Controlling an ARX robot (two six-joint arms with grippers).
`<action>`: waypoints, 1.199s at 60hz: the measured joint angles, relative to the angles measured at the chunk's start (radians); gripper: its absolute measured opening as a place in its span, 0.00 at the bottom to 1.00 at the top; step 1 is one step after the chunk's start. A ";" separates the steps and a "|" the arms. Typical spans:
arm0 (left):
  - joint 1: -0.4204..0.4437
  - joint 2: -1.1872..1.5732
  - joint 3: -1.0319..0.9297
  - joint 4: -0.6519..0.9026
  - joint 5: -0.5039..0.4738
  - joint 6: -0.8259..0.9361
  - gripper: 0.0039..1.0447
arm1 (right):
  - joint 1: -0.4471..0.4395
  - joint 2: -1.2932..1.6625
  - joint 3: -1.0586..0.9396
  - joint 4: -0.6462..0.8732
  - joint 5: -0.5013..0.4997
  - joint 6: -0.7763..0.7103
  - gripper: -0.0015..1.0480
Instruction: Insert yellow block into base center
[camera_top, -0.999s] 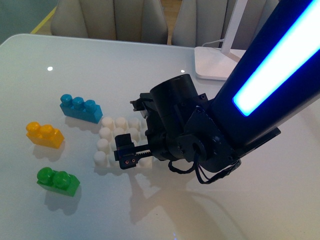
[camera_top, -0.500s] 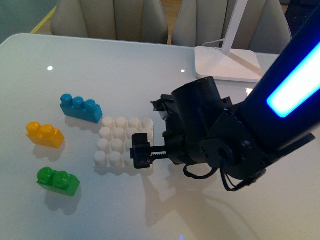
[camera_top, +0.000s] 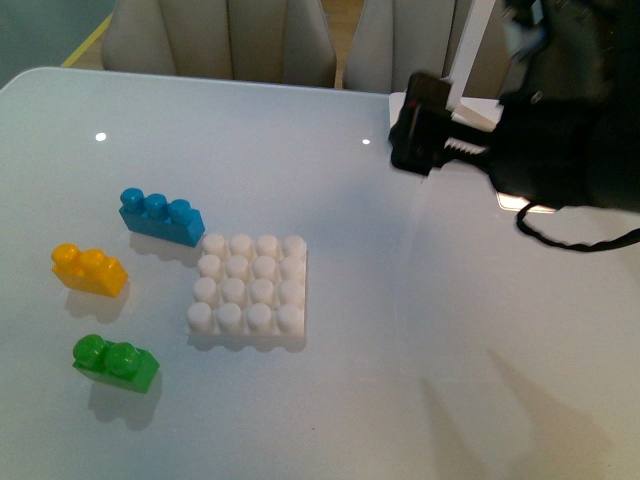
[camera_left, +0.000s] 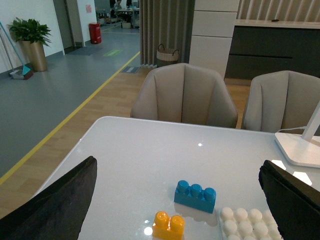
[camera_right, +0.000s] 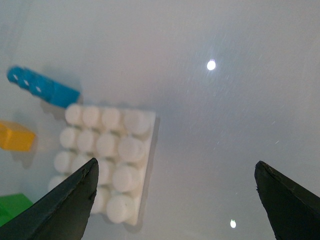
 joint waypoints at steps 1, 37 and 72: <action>0.000 0.000 0.000 0.000 0.000 0.000 0.93 | -0.001 -0.037 -0.013 -0.005 0.014 -0.003 0.92; 0.000 0.000 0.000 0.000 0.000 0.000 0.93 | -0.198 -1.122 -0.582 -0.036 0.190 -0.359 0.02; 0.000 0.000 0.000 0.000 0.000 0.000 0.93 | -0.364 -1.437 -0.722 -0.195 0.032 -0.362 0.02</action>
